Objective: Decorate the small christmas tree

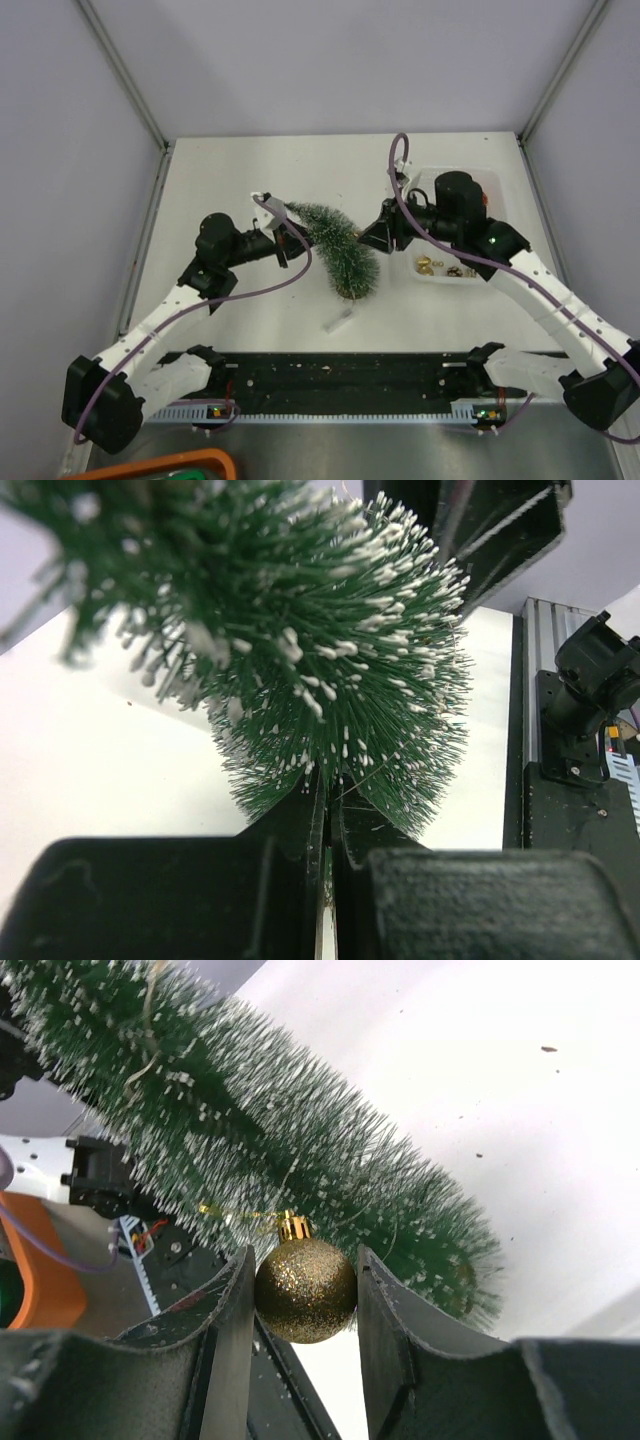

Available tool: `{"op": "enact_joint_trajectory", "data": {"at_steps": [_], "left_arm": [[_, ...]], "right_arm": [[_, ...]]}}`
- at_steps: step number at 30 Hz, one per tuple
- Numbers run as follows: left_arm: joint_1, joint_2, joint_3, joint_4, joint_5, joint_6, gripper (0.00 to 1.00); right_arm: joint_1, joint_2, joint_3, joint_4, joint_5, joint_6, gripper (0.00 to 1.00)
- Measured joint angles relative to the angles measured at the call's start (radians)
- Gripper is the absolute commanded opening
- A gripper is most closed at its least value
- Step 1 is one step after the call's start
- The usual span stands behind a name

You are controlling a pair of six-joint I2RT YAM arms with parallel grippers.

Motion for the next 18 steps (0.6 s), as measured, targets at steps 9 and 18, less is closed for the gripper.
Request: {"op": "enact_joint_trajectory", "data": {"at_steps": [9,18], "left_arm": [[0.000,-0.011,-0.006,-0.001,0.021,0.018,0.00],[0.000,-0.021,-0.017,0.000,0.017,0.024,0.00]], "right_arm": [[0.000,0.067,0.068,-0.023,0.026,-0.029,0.18],[-0.001,0.066,0.074,-0.031,0.012,-0.033,0.19]]}}
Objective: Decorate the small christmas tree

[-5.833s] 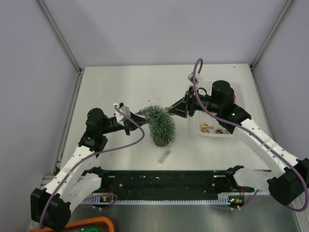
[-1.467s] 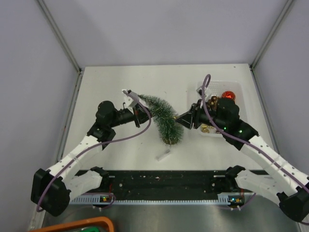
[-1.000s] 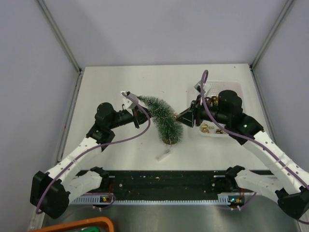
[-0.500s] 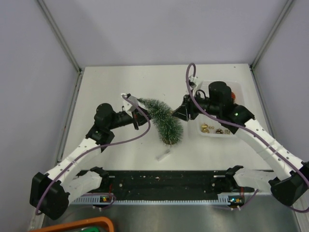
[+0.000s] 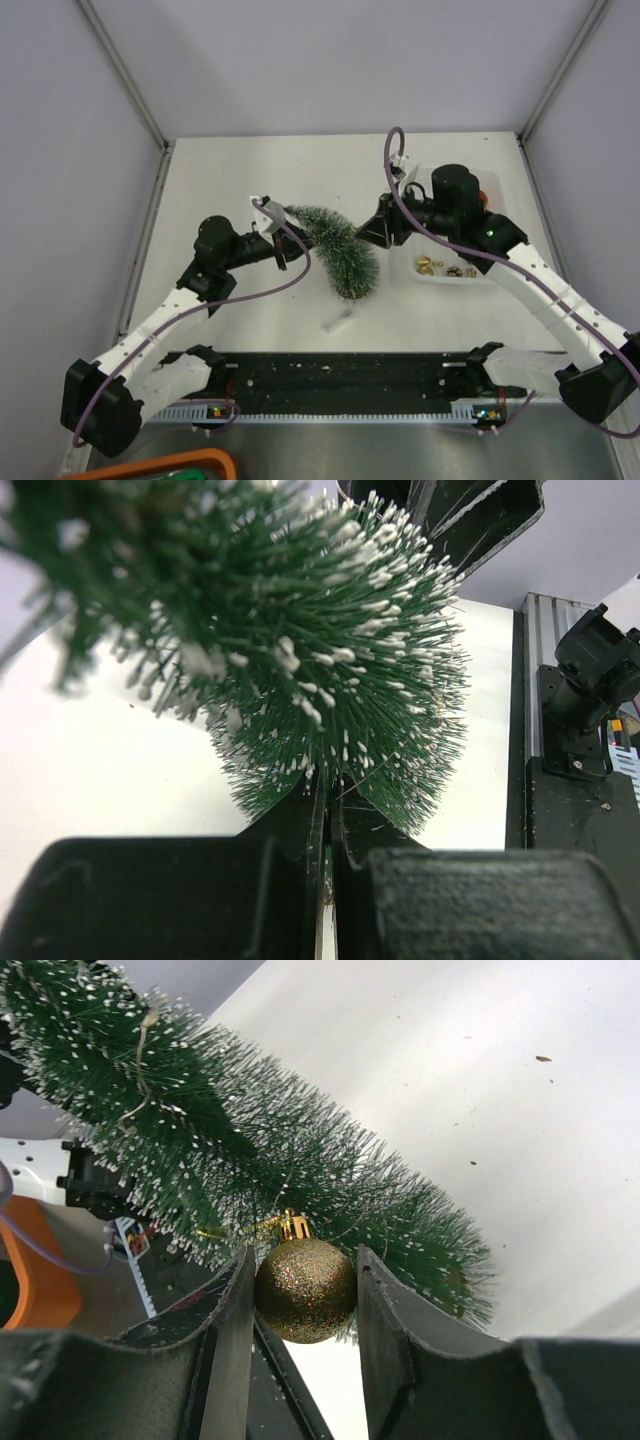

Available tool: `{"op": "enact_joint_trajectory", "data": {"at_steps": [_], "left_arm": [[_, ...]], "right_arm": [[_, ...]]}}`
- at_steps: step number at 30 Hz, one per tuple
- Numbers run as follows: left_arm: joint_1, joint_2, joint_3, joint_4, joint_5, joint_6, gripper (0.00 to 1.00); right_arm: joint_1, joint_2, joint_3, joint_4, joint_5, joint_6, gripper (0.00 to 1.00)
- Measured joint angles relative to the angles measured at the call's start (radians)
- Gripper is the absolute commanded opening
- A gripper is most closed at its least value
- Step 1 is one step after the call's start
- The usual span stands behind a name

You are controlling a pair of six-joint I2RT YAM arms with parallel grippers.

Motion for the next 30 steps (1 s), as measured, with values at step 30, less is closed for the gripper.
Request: {"op": "enact_joint_trajectory", "data": {"at_steps": [30], "left_arm": [[-0.015,-0.009,-0.005,0.000,-0.018,0.017,0.00]], "right_arm": [[0.047,-0.002,0.082,-0.031,0.040,0.026,0.19]]}}
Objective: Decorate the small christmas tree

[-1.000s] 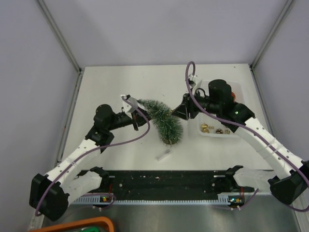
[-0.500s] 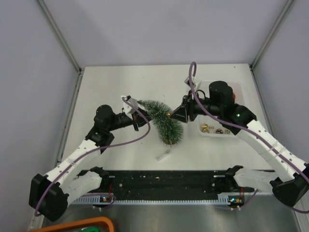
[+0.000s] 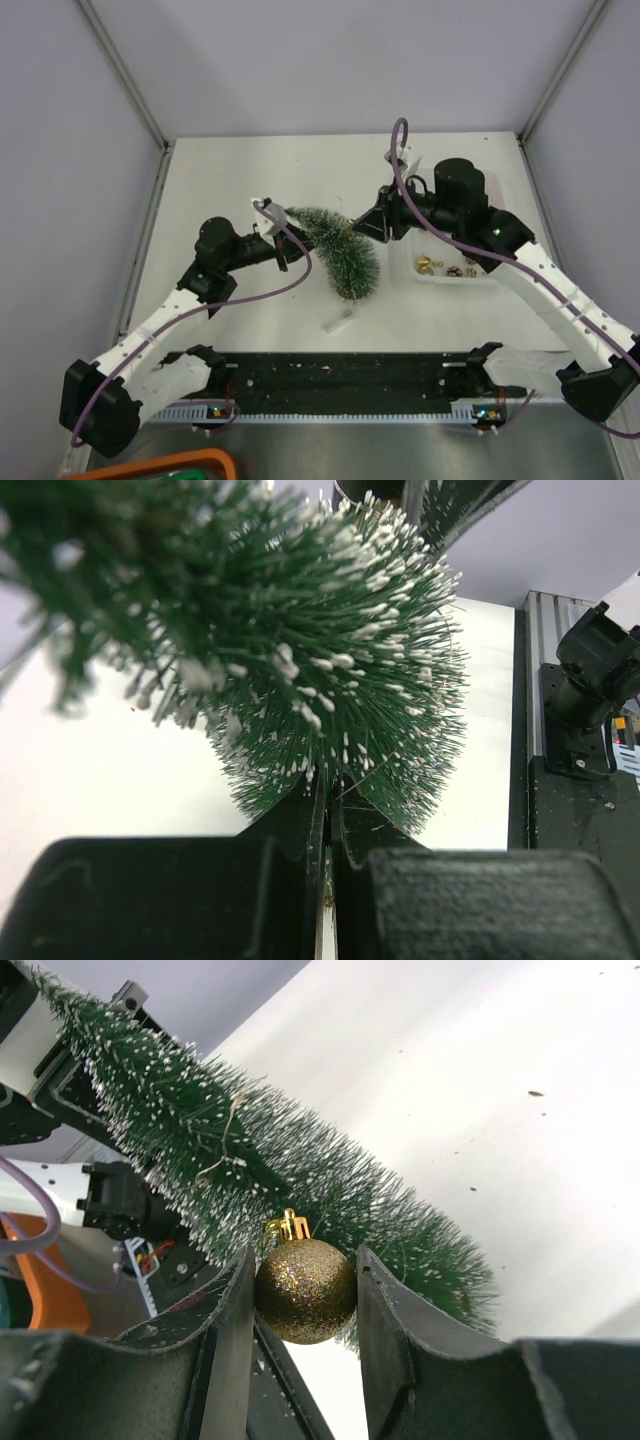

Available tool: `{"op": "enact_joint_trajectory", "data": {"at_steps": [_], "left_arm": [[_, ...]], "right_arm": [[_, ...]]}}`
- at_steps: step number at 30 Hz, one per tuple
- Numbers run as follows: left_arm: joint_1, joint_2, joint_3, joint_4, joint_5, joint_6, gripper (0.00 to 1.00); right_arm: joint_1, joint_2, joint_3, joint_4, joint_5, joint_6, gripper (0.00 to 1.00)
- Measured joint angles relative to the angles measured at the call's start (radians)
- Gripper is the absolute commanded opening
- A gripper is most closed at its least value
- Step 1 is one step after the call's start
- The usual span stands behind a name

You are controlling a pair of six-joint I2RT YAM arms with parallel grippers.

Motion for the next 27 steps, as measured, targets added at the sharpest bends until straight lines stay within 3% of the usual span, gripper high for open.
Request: {"op": "enact_joint_trajectory", "data": {"at_steps": [18,27], "left_arm": [[-0.005,-0.007,0.000,-0.004,0.009,0.000,0.00],[-0.006,-0.023,-0.012,-0.005,-0.010,0.000,0.00]], "right_arm": [[0.001,0.024,0.011,-0.016,0.067,-0.030,0.19],[0.001,-0.037,-0.100,-0.014,0.067,-0.020,0.19]]}}
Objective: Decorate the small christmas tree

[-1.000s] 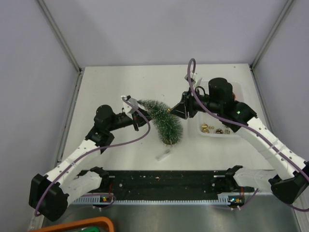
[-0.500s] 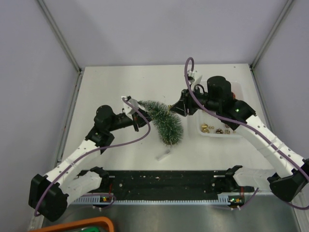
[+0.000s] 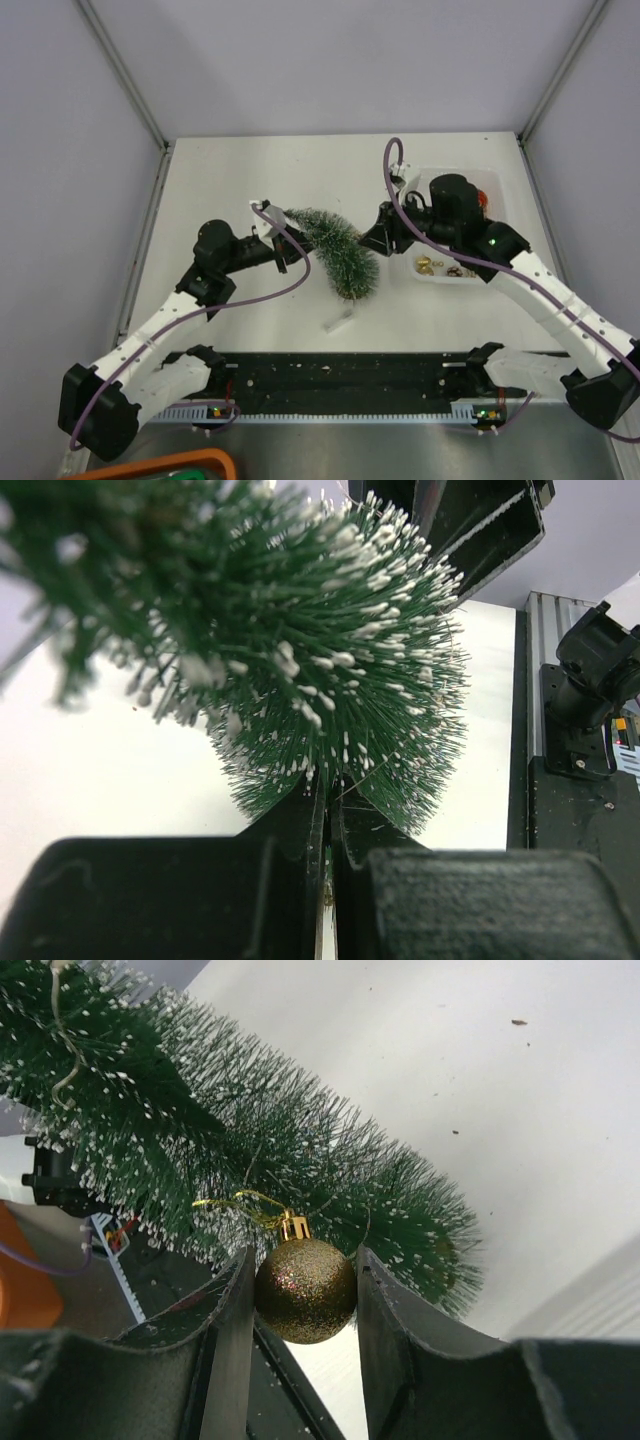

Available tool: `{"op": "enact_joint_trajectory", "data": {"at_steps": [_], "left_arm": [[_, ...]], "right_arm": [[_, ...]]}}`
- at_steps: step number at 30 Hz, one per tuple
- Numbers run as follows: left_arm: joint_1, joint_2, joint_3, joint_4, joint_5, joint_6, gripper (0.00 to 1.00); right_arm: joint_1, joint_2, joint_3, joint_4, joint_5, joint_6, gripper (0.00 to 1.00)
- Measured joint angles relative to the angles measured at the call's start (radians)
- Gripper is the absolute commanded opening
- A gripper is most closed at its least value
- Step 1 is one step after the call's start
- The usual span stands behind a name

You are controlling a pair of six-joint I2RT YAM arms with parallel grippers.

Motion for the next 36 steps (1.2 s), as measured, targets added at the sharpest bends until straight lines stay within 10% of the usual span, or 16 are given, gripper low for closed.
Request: {"op": "enact_joint_trajectory", "data": {"at_steps": [36], "left_arm": [[-0.010,-0.002,0.000,0.000,-0.003,0.002,0.00]], "right_arm": [[0.084,-0.041,0.057,0.010,0.027,0.005,0.21]]}}
